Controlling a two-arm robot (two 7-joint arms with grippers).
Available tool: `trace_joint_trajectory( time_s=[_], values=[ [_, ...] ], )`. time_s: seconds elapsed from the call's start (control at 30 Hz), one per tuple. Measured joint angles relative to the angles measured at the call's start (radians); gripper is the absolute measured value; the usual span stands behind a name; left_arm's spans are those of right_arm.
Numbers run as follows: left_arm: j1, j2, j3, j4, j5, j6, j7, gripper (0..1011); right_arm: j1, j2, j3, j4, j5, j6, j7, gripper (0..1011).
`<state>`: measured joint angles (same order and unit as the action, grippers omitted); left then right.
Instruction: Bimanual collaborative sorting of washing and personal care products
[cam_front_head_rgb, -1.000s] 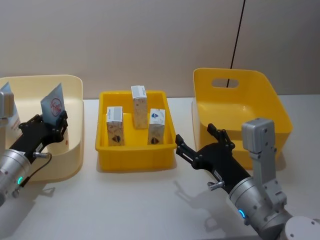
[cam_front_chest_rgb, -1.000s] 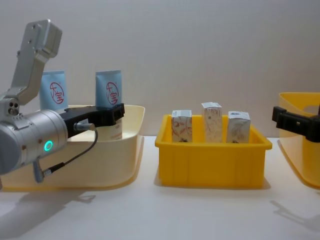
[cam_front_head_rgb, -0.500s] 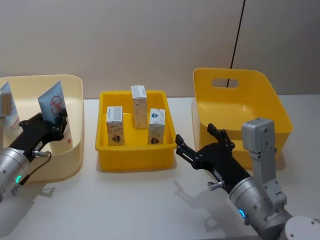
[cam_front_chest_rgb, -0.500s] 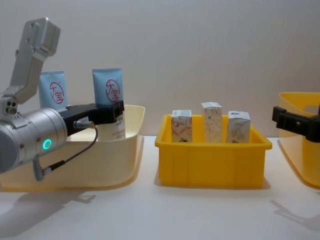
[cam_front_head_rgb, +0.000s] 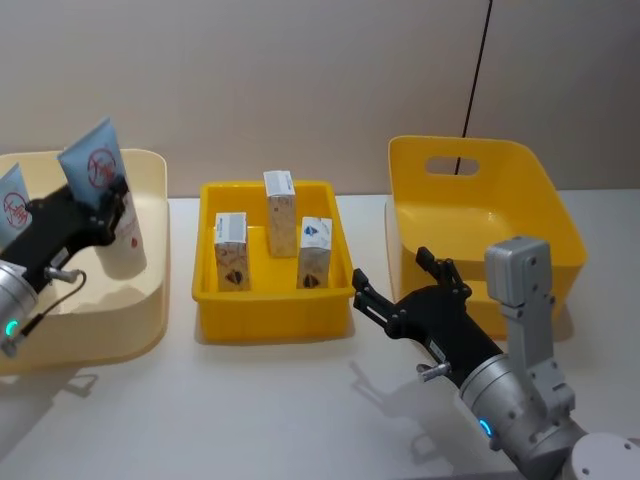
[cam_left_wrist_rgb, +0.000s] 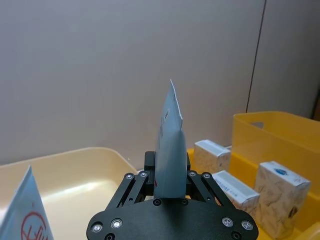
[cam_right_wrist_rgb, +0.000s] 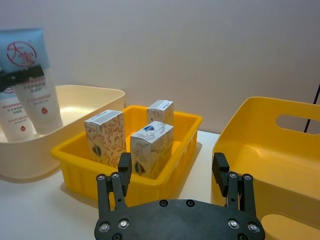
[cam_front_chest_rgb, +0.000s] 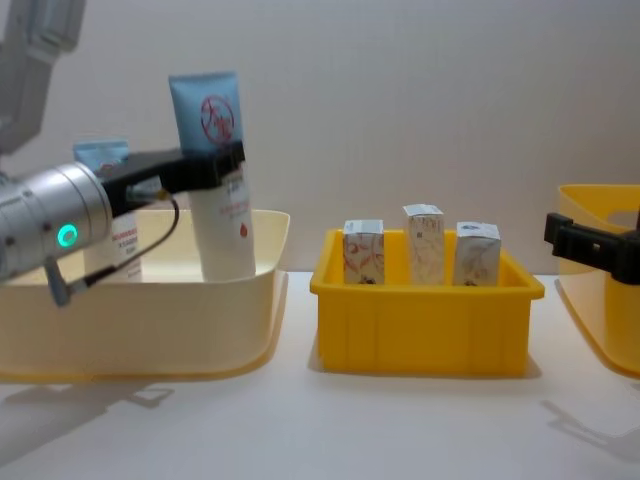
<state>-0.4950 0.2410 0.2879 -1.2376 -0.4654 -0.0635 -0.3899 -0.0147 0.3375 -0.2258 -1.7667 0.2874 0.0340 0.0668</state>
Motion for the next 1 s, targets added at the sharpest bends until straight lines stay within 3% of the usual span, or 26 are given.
trace_joint_trajectory(
  time_s=[0.57, 1.0],
  values=[
    [-0.046, 0.028, -0.005, -0.033, -0.111, -0.015, -0.196, 272, 0.0, 0.0, 0.0, 0.0, 0.0, 0.0, 0.0, 1001],
    [-0.073, 0.022, 0.054, -0.024, -0.17, 0.018, -0.336, 271, 0.0, 0.0, 0.0, 0.0, 0.0, 0.0, 0.0, 1001]
  ],
)
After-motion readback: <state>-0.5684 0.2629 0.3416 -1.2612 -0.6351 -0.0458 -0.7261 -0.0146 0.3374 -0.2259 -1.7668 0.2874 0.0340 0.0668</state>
